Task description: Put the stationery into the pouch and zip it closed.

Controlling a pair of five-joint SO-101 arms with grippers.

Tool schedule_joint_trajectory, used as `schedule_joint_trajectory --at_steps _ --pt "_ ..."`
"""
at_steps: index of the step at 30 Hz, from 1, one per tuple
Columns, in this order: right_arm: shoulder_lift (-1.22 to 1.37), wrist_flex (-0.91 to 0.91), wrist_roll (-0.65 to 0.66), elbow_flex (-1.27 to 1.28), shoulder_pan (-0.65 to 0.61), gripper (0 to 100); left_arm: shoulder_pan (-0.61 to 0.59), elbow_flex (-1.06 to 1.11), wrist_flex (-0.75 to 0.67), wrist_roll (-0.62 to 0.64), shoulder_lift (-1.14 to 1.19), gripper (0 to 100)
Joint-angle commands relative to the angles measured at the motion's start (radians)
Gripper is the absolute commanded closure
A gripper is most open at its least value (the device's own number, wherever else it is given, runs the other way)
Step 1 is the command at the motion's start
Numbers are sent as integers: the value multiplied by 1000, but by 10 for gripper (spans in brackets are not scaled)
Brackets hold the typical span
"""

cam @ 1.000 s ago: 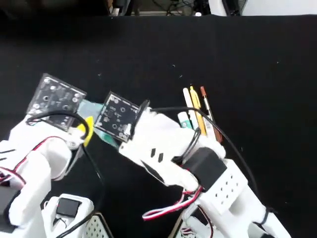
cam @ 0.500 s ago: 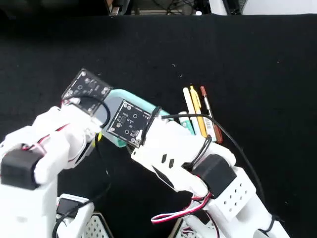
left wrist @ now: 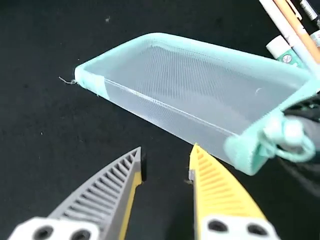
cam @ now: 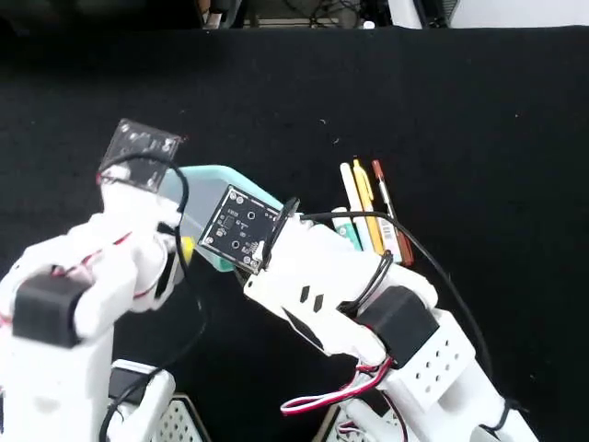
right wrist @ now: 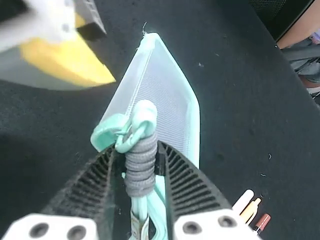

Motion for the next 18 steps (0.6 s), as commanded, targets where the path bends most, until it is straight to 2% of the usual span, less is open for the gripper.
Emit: schedule_joint_trajectory --at_steps 1,3,6,8,13,18 --pt "-15 -31 3 -12 12 985 10 -16 3 94 -123 828" --pt "-15 -35 3 -12 12 985 10 -2 0 144 -184 808" --pt "-15 -35 3 -12 12 985 12 84 -61 146 -262 755" --pt "-15 -34 2 -12 12 985 24 157 -100 144 -287 755" --pt "-15 -31 2 -12 12 985 159 340 -189 150 -295 758" --pt "-15 -31 2 -12 12 985 174 363 -250 201 -302 756"
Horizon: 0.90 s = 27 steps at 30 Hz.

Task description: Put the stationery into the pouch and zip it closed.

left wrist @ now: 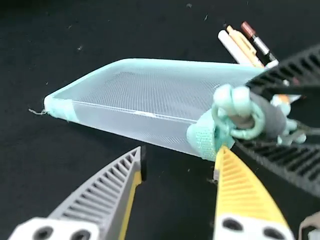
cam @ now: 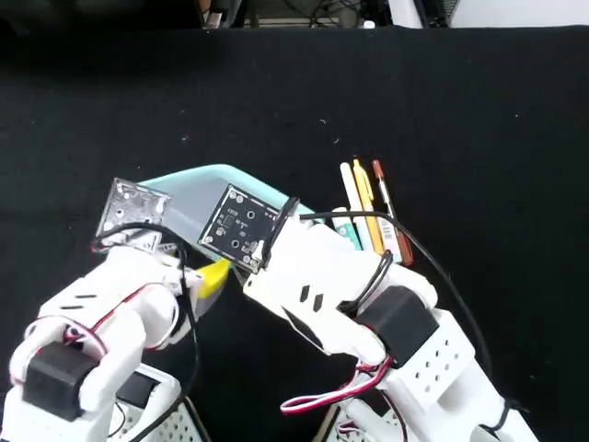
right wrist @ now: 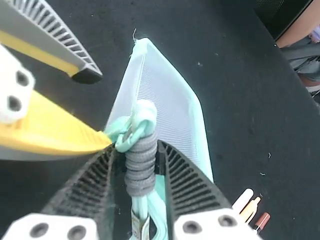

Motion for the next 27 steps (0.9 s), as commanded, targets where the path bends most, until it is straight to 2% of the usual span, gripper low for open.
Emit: schedule_joint_trajectory --at_steps 1,11,17,23,27 --pt "-15 -25 2 -12 12 985 21 -19 -32 28 -5 756" --pt "-21 -21 0 -8 12 985 15 -19 -74 -15 3 757" --pt "-21 -21 -2 -8 12 985 7 87 -124 -77 2 758" --pt "-21 -20 2 -8 12 985 -162 142 -212 -129 -5 759" --pt "-18 -20 2 -8 12 985 -177 139 -218 -124 -5 798"
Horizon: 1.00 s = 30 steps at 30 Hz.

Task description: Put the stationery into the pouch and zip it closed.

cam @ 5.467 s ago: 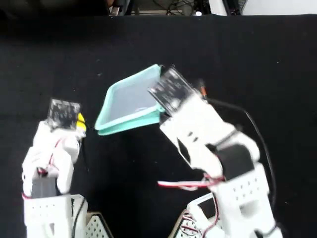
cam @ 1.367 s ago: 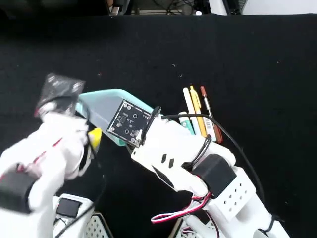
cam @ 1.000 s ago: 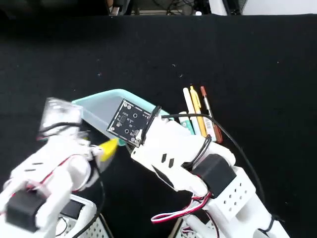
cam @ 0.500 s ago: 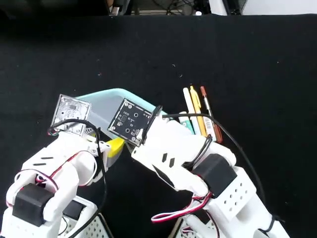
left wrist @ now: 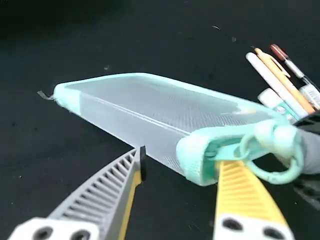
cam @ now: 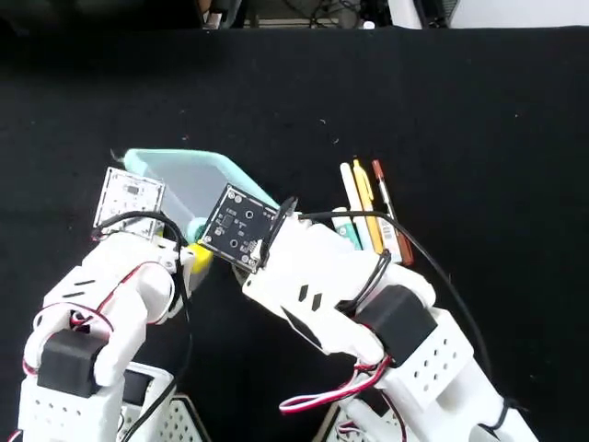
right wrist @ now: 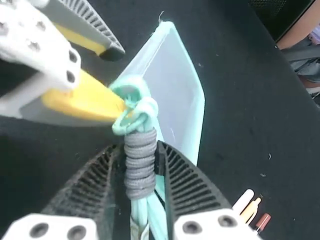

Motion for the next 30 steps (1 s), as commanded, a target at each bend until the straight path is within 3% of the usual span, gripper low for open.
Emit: schedule_joint_trajectory --at_steps 1,6,15,27,30 --pt "-16 -20 0 -8 12 985 -31 -4 -26 -8 -3 829" --pt "-18 -20 2 24 12 985 -30 -4 -28 -12 -3 957" --pt "-22 -3 34 102 12 986 -31 -104 -21 -12 -3 970" --pt "-39 215 35 -105 15 986 -31 -165 0 -5 -18 970" --pt "-105 212 35 -114 80 986 -31 -219 31 8 -64 970"
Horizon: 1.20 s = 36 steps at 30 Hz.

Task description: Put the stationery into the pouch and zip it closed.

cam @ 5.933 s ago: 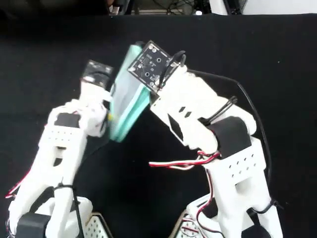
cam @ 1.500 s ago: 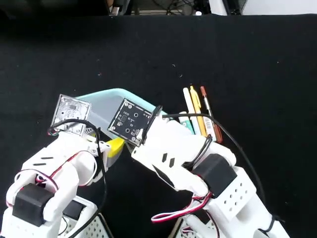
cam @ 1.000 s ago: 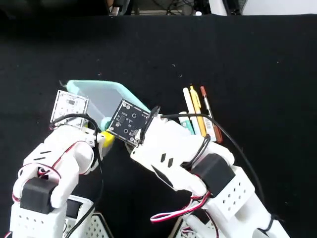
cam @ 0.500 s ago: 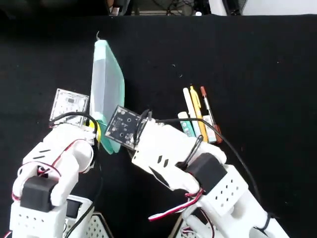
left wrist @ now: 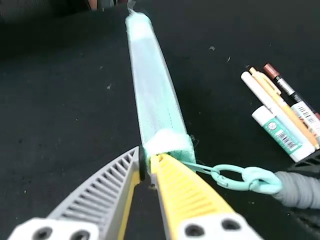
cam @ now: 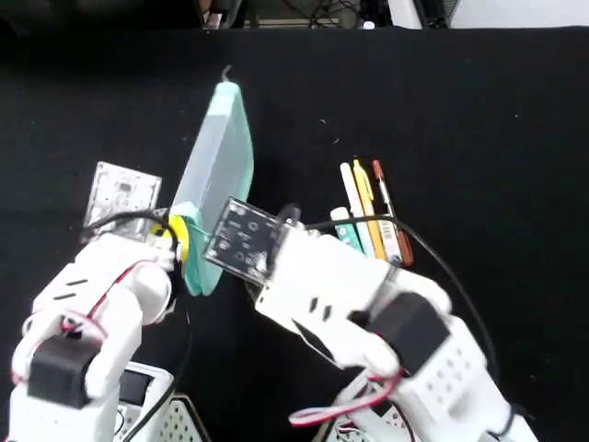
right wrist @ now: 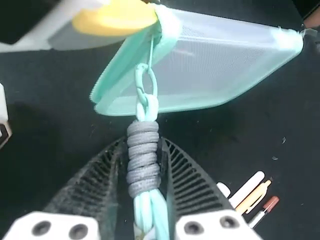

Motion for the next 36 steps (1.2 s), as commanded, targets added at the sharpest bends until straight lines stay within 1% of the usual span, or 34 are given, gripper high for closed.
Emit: schedule_joint_trajectory --at_steps 1,4,6,10,14,21,28,32,36 --pt "-94 21 15 -51 104 986 -21 -104 14 26 -51 970" --pt "-157 14 54 -45 196 986 -22 -113 14 34 -92 970" --pt "-176 21 55 -45 221 986 -22 -102 9 34 -103 970" --pt "-182 40 55 -45 221 986 -22 -48 6 35 -104 970" --pt "-180 14 51 -30 221 986 -22 -1 11 28 -110 970" --pt "-186 -69 52 143 218 986 -21 1 0 26 -103 970" --pt "-188 -103 52 259 146 986 -22 64 -158 25 -94 970" --pt "-188 -157 51 332 147 986 -22 150 -233 20 38 970" --pt "-180 -255 51 427 147 986 -28 196 -278 -37 227 970"
